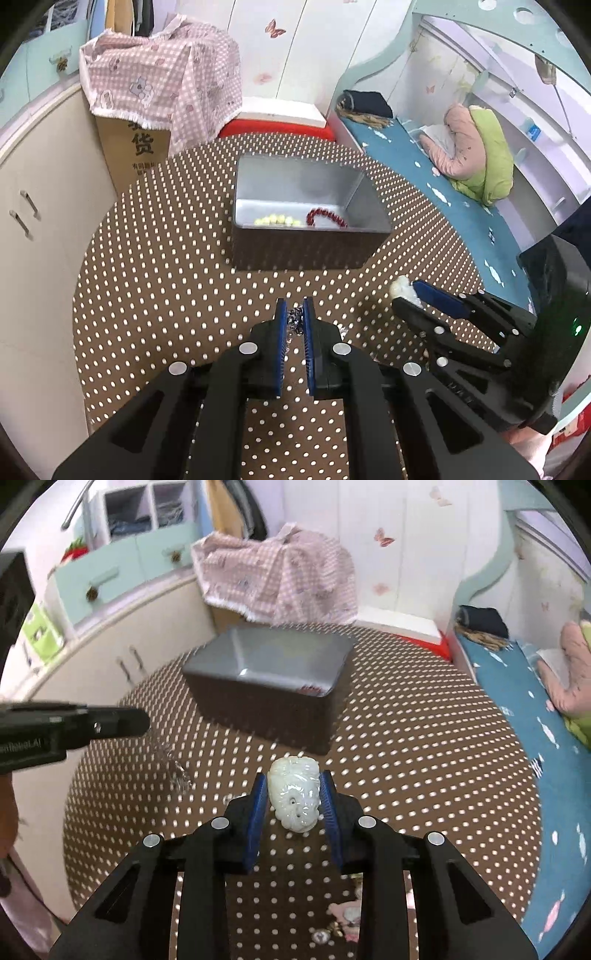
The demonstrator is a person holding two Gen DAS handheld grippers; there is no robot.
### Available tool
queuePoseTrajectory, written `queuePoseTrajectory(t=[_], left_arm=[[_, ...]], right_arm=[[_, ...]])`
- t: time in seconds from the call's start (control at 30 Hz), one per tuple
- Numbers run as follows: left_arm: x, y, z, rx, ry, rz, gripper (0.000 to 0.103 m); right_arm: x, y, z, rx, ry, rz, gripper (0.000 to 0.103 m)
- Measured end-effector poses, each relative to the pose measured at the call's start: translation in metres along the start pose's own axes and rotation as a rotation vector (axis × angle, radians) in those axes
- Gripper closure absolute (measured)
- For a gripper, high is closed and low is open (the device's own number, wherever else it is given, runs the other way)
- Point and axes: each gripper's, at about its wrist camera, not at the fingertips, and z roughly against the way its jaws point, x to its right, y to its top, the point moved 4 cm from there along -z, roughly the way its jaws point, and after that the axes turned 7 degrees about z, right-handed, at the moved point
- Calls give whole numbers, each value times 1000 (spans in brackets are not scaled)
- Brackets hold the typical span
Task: Organize jewelry
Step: 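Lower the chain and jade pendant into the box and open both tools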
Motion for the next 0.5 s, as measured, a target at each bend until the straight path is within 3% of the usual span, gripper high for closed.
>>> queuePoseTrajectory(t=[0.23,0.5], left_arm=[[10,28,22,59,-16,-15,96],[13,66,33,93,-29,-3,96]], right_arm=[[21,30,23,57,-23,-108,74],[24,78,31,99,-30,-102,74]])
